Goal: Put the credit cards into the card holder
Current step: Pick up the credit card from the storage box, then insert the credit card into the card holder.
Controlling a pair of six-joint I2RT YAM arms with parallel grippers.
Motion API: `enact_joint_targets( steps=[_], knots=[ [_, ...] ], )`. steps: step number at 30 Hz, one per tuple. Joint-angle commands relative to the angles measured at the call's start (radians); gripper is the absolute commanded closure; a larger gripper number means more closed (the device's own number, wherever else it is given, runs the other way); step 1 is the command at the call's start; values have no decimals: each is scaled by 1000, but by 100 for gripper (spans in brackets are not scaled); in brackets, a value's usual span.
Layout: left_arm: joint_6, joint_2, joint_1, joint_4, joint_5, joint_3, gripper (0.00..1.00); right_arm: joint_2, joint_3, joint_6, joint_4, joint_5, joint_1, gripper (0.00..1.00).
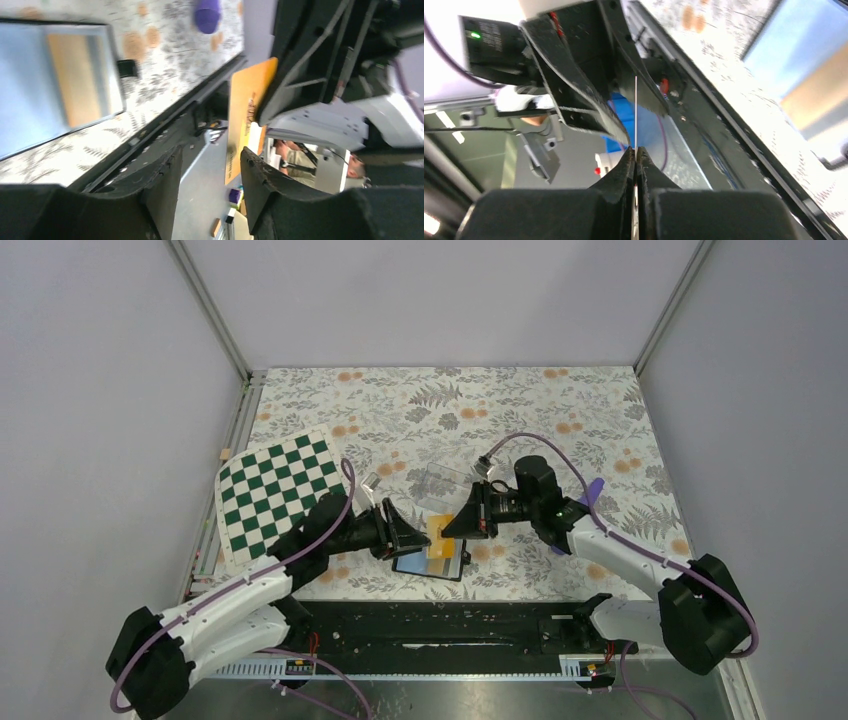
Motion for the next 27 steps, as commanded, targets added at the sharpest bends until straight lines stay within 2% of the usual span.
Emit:
enact_joint_targets(
  steps=[1, 5, 11, 17, 27],
  knots=[
    [152, 52, 42, -299, -69, 106, 53, -49, 29, -220, -288, 143, 6, 100],
    [273, 134, 106, -434, -69, 122, 53, -37, -16, -260, -335, 216, 7, 100],
    [401, 319, 212, -483, -30, 119, 53, 61, -69, -242, -223, 224, 7, 100],
    [494, 504, 233, -514, -62, 183, 53, 127, -57, -243, -175, 234, 6, 100],
    [516, 640, 233, -491, -125, 250, 55, 160, -25, -256, -160, 251, 7, 100]
  ],
)
